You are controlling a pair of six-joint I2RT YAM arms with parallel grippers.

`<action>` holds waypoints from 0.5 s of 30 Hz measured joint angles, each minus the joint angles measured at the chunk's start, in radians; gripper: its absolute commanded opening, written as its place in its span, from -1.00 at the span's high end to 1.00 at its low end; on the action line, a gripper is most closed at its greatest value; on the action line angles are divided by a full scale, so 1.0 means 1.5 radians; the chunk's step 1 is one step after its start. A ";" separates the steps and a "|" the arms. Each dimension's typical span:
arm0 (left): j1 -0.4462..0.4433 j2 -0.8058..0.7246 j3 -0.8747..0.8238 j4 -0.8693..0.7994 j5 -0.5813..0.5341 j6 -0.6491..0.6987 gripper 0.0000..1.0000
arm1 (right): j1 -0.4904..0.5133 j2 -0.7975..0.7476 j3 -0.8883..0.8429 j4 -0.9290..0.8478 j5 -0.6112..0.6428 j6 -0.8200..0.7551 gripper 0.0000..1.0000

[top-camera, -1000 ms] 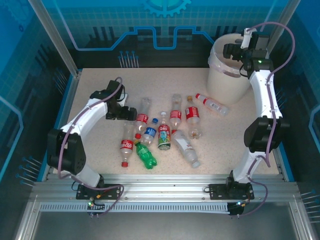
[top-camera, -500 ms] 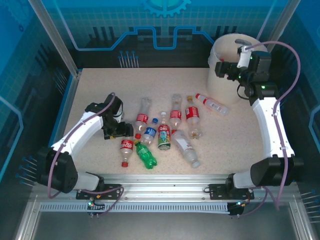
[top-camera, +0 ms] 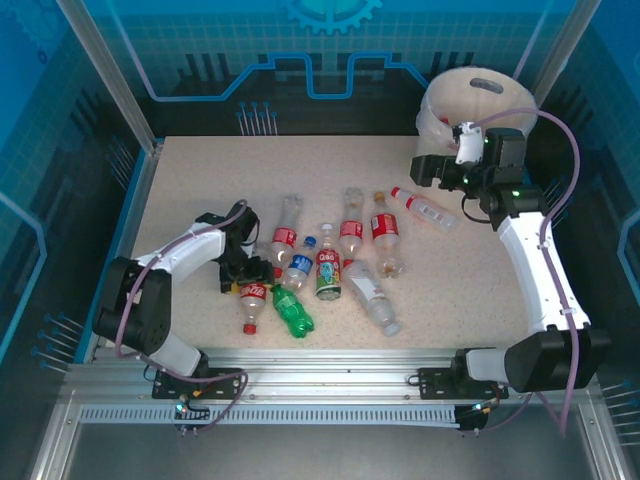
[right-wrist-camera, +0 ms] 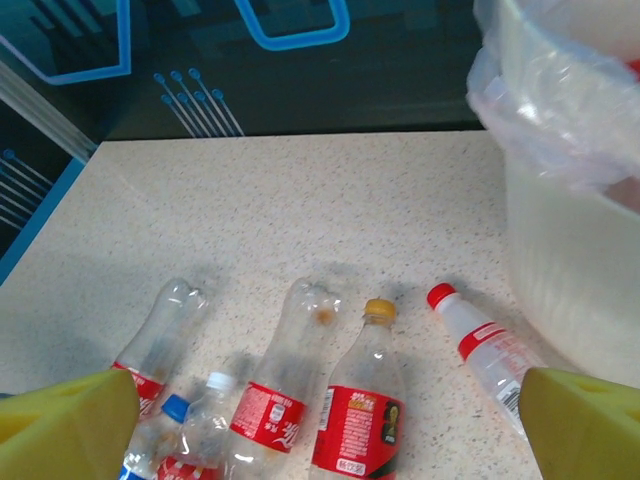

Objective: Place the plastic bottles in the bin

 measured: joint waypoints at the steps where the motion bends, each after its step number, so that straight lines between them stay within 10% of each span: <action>1: 0.000 0.005 -0.005 0.007 0.000 -0.005 -0.35 | 0.004 0.000 -0.002 -0.002 0.000 0.000 -1.00; 15: -0.005 -0.018 0.066 -0.002 -0.066 0.004 0.00 | 0.037 -0.008 -0.020 -0.011 -0.013 0.005 -0.99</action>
